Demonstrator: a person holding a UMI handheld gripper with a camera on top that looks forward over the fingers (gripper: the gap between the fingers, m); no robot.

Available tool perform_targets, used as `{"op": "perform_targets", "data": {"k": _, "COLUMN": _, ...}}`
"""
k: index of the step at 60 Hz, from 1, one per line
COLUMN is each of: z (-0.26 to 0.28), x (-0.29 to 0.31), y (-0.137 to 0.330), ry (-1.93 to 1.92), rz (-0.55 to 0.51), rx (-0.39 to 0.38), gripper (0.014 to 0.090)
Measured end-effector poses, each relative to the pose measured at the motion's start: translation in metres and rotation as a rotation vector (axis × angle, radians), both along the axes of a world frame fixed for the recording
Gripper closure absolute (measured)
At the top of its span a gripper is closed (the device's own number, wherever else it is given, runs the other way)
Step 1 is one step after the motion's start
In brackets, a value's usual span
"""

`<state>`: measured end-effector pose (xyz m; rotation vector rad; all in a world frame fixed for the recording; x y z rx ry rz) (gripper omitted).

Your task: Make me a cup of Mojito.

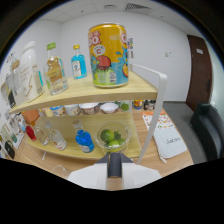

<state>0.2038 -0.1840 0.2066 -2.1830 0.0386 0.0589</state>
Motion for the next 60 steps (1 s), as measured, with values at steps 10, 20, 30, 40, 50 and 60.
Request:
{"op": "perform_targets", "data": {"k": 10, "z": 0.002, "x": -0.021, "y": -0.03, "ry": 0.022, "rz": 0.003, "rx": 0.006, "gripper": 0.0885}}
{"op": "perform_targets", "data": {"k": 20, "z": -0.005, "x": -0.053, "y": -0.056, "ry": 0.046, "rz": 0.014, "rx": 0.015, "gripper": 0.0885}}
{"op": "perform_targets", "data": {"k": 30, "z": -0.019, "x": -0.078, "y": -0.069, "ry": -0.06, "rz": 0.054, "rx": 0.017, "gripper": 0.0886}}
{"op": "perform_targets", "data": {"k": 40, "z": -0.017, "x": -0.081, "y": -0.069, "ry": -0.306, "rz": 0.086, "rx": 0.074, "gripper": 0.0887}}
{"op": "perform_targets", "data": {"k": 50, "z": -0.008, "x": -0.07, "y": -0.057, "ry": -0.683, "rz": 0.157, "rx": 0.125, "gripper": 0.0887}}
{"op": "perform_targets", "data": {"k": 60, "z": 0.004, "x": -0.074, "y": -0.041, "ry": -1.067, "rz": 0.275, "rx": 0.16, "gripper": 0.0887}}
